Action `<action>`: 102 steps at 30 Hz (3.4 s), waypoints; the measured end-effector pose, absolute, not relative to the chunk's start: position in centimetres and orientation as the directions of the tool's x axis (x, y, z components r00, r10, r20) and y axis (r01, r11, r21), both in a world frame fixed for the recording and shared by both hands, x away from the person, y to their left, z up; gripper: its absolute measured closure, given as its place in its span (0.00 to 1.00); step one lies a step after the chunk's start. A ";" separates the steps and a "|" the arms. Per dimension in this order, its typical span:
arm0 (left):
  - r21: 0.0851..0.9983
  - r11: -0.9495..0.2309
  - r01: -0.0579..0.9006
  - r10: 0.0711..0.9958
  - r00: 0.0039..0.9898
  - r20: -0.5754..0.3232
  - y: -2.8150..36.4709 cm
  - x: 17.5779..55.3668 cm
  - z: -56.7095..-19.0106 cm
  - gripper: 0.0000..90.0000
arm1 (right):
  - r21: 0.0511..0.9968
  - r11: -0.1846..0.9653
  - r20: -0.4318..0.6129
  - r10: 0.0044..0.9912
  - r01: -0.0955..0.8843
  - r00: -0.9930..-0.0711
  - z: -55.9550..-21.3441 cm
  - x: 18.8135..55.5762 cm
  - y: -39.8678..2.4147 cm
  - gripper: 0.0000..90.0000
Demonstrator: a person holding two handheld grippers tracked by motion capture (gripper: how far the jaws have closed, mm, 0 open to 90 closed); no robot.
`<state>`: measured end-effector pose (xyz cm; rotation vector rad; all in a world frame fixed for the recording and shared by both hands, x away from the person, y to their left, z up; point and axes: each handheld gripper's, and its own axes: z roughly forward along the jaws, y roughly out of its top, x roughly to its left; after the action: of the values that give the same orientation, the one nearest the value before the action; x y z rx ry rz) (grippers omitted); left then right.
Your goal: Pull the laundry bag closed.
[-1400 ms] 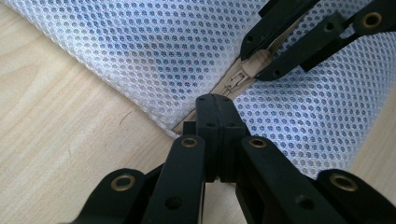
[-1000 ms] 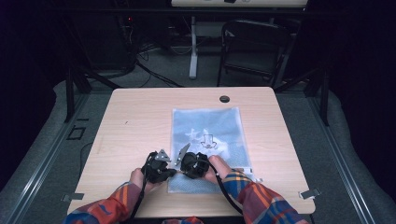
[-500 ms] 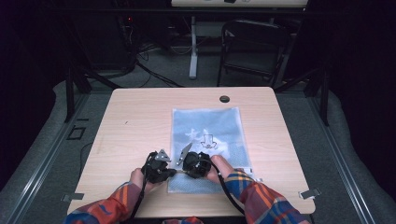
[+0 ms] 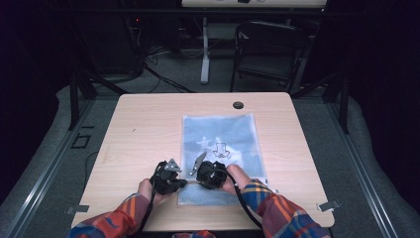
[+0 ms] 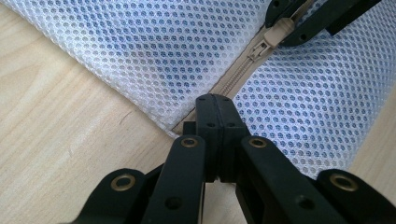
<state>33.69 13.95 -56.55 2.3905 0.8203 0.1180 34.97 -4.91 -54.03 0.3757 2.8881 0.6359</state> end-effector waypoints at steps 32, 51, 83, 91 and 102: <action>0.568 -0.632 0.527 0.581 0.807 -0.102 13.9 33.7 -56.5 1.00 | 0.428 0.877 -0.107 0.290 0.219 -0.951 -53.5 34.6 -6.3 0.91; 0.568 -0.628 0.532 0.584 0.804 -0.108 14.0 33.7 -56.5 1.00 | 0.433 0.872 -0.108 0.302 0.229 -0.947 -54.4 35.0 -5.7 0.89; 0.567 -0.629 0.531 0.588 0.803 -0.100 13.9 33.7 -56.5 1.00 | 0.399 0.889 -0.127 0.298 0.226 -0.946 -53.9 34.9 -6.1 0.91; 0.568 -0.629 0.531 0.588 0.803 -0.100 13.9 33.6 -56.5 1.00 | 0.389 0.893 -0.128 0.297 0.227 -0.946 -53.8 34.9 -6.4 0.91; 0.568 -0.628 0.532 0.588 0.802 -0.100 13.9 33.6 -56.5 1.00 | 0.375 0.896 -0.127 0.304 0.238 -0.944 -53.5 35.1 -7.2 0.91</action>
<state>33.64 13.89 -56.54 2.3934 0.8255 0.1256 35.06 -7.21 -53.53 0.4157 2.8800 0.5350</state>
